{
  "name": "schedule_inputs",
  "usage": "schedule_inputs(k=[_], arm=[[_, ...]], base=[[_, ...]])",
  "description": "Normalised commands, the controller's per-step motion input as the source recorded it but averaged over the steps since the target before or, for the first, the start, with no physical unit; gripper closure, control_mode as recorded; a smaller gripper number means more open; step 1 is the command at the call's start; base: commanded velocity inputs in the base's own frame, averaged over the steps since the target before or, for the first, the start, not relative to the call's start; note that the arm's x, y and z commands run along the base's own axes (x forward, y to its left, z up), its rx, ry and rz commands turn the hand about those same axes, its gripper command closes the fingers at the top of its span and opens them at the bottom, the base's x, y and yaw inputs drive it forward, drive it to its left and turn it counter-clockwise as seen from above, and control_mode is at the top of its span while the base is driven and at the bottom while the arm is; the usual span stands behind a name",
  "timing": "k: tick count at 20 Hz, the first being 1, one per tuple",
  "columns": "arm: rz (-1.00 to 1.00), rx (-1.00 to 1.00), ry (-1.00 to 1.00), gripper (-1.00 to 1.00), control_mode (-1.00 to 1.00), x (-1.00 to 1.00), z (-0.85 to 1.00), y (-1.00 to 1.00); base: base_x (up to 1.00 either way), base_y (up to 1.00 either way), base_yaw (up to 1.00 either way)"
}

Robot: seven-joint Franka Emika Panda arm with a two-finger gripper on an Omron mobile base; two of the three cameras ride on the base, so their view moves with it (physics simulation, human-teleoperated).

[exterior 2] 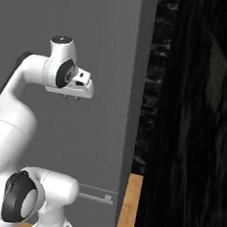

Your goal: Grab a lemon wedge from the fridge and one ice cube from the ice bowl, and put them in the glass of lemonade.

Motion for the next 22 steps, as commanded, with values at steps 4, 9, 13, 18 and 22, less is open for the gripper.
schedule_inputs(k=[4, 9, 13, 18, 22], arm=[[-0.02, 0.00, 0.03, -1.00, -1.00, -0.24, -0.05, -0.06], [-0.15, 0.04, 0.03, -1.00, -1.00, -0.83, -0.19, -0.25], [-0.09, 0.00, 0.09, -1.00, -1.00, -0.79, -0.41, -0.04], [0.00, 0.00, 0.00, -1.00, -1.00, -0.08, -0.49, 0.11], [-0.01, 0.00, 0.00, -1.00, -1.00, 0.02, -0.21, 0.46]], base=[[0.00, 0.00, 0.00], [0.00, 0.00, 0.00], [0.00, 0.00, 0.00], [0.00, 0.00, 0.00], [0.00, 0.00, 0.00]])
